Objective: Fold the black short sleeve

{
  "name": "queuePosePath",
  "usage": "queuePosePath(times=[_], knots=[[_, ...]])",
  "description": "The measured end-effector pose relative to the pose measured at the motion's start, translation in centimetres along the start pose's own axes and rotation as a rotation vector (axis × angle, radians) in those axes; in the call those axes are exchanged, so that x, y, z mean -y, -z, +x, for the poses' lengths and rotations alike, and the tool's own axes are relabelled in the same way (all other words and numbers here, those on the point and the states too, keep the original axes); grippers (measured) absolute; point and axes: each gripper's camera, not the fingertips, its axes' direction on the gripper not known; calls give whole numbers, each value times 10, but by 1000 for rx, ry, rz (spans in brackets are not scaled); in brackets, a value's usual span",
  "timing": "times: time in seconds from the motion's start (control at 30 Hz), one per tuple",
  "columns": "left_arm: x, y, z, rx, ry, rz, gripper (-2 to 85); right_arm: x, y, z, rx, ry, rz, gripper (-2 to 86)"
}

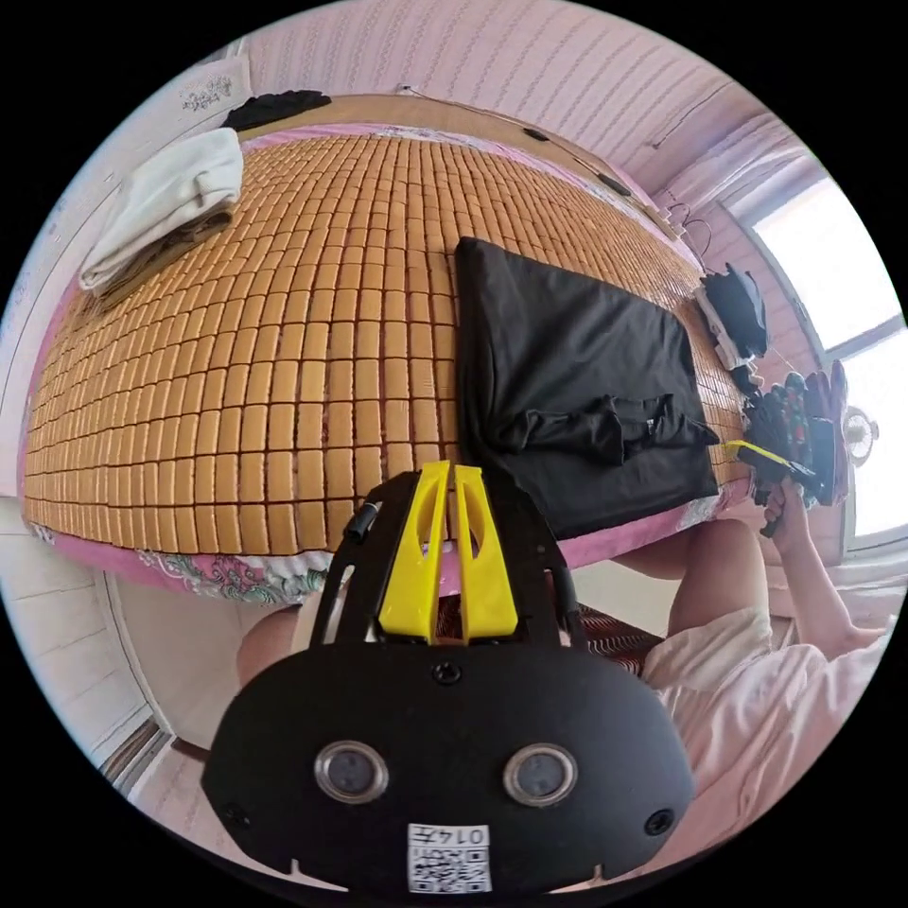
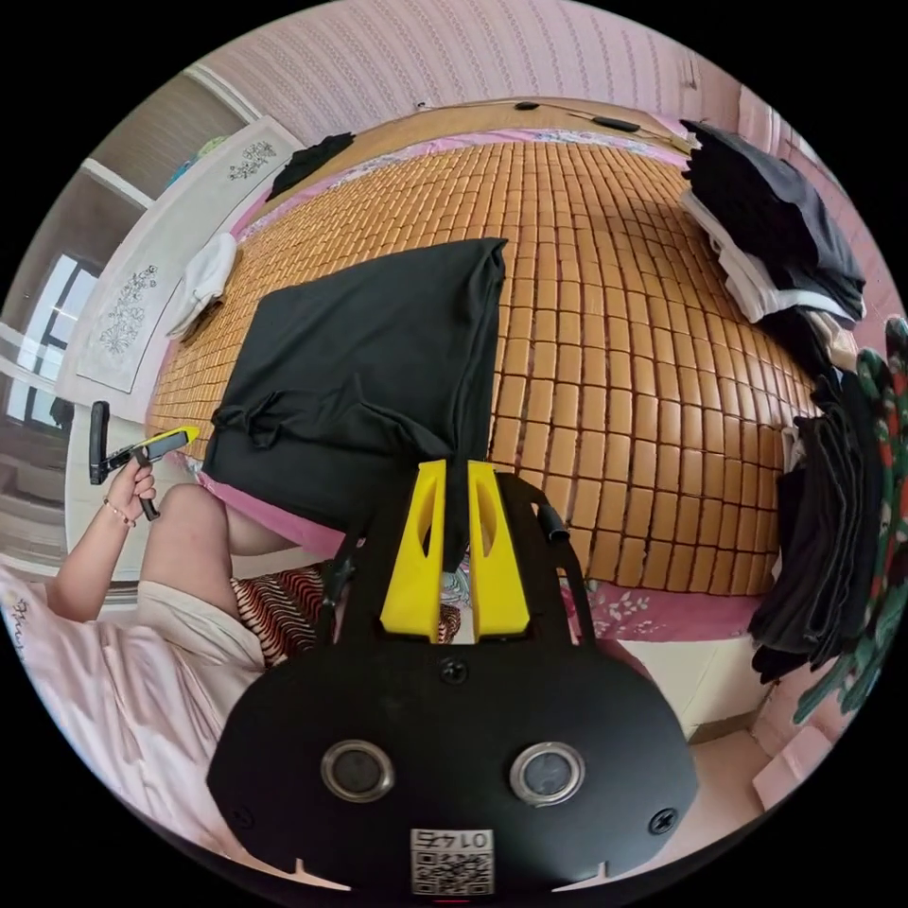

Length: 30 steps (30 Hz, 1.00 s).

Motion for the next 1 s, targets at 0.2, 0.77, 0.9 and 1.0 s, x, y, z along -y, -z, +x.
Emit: queuePosePath(times=[0.2,0.77,0.9,1.0], knots=[[14,-2,94,-112,-122,12,3,34,-7,-69,37,129,-8,70],[-6,-42,173,-79,-285,-159,-9,44,-28,-142,89,391,-119,-1],[-38,-37,161,-45,-269,-198,-8,20,-30,-149,50,484,-249,8],[-44,-29,164,-47,-257,-177,-3,19,-26,-157,13,499,-269,25]])
